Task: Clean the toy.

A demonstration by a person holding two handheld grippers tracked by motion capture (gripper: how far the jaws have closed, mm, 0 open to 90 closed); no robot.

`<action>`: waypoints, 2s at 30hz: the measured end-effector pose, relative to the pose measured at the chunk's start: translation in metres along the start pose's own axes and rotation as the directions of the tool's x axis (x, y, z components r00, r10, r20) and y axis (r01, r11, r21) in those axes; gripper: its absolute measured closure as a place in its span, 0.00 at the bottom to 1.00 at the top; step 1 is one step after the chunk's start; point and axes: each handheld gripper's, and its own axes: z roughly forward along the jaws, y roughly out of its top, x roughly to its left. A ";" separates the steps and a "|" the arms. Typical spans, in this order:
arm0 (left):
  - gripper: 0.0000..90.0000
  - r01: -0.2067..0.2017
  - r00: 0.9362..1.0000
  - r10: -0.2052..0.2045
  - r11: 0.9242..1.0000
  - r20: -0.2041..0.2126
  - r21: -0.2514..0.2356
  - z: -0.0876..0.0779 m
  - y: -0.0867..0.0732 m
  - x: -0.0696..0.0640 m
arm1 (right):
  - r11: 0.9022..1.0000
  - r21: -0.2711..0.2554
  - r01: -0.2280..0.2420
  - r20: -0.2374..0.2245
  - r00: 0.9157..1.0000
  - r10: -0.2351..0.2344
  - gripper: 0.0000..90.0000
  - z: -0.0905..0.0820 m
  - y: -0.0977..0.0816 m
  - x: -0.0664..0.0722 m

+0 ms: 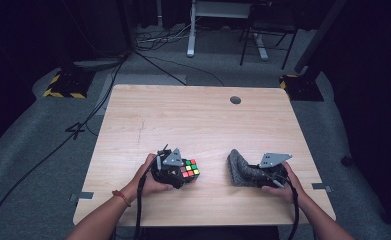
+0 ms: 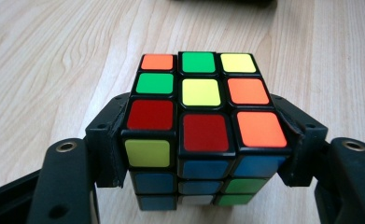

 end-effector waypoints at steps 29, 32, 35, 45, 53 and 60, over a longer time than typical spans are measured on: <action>0.18 -0.017 0.990 0.032 0.994 -0.137 0.108 -0.029 -0.022 -0.006 | 1.000 -0.002 0.011 0.011 1.000 -0.011 0.28 -0.020 0.006 0.001; 0.18 -0.022 0.986 0.040 0.994 -0.164 0.108 -0.036 -0.024 -0.007 | 1.000 -0.013 0.023 0.012 1.000 -0.023 0.28 -0.026 0.009 0.002; 0.18 -0.021 0.983 0.041 0.994 -0.181 0.112 -0.044 -0.026 -0.009 | 1.000 -0.007 0.030 0.024 0.999 -0.030 0.28 -0.030 0.010 0.002; 0.18 -0.005 0.974 0.039 0.989 -0.221 0.151 -0.063 -0.039 -0.011 | 1.000 0.002 0.010 0.092 0.996 -0.010 0.29 -0.055 -0.008 -0.001; 0.19 0.053 0.964 -0.011 0.987 -0.267 0.151 -0.070 -0.057 -0.005 | 0.998 0.015 -0.054 0.184 0.982 0.051 0.29 -0.081 -0.043 -0.013; 0.19 0.097 0.958 -0.057 0.987 -0.281 0.131 -0.072 -0.071 -0.001 | 0.992 0.026 -0.122 0.232 0.966 0.113 0.29 -0.090 -0.070 -0.019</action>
